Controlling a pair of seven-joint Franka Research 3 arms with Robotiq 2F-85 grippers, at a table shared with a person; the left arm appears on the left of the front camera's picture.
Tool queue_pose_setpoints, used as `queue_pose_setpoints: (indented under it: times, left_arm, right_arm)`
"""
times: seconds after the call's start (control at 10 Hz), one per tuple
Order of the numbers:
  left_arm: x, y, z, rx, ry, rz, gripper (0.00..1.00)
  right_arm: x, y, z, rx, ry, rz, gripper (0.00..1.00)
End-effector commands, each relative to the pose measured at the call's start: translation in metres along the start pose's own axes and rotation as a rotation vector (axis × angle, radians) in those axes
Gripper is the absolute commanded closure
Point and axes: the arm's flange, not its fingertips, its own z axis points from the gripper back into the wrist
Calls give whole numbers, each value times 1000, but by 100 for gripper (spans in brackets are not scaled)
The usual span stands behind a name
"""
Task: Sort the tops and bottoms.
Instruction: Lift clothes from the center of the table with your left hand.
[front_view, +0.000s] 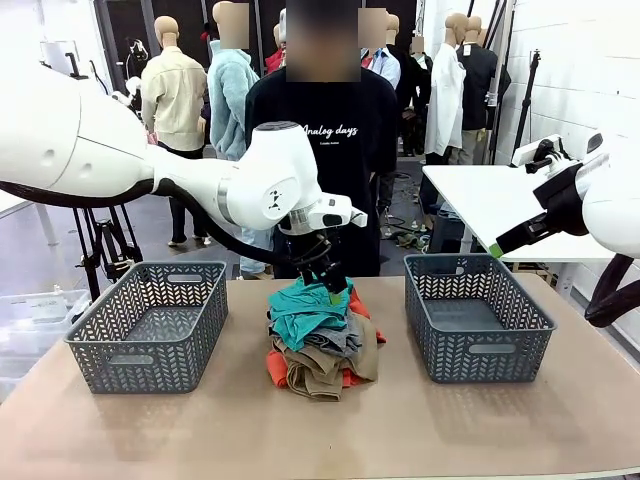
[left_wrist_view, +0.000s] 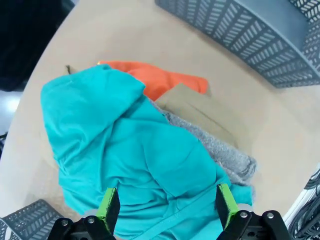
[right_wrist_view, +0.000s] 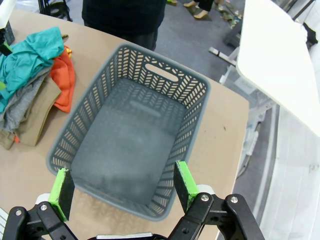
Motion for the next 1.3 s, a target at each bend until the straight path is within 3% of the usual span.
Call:
queue_pose_setpoints:
  times: [0.0, 0.3, 0.9, 1.0, 1.2]
  left_arm:
    - [3, 2, -3, 15, -14, 74, 0]
    - [8, 2, -9, 32, 13, 138, 0]
    - [11, -3, -26, 52, 73, 114, 0]
    - [10, -4, -27, 32, 88, 118, 7]
    - [9, -4, -27, 36, 108, 133, 44]
  right_arm:
    - [-1, -3, -2, 8, -9, 2, 0]
    - [-1, -3, -2, 8, -9, 2, 0]
    - [-1, -3, -2, 8, -9, 2, 0]
    - [-1, -3, -2, 8, -9, 2, 0]
    - [-1, -3, -2, 8, -9, 2, 0]
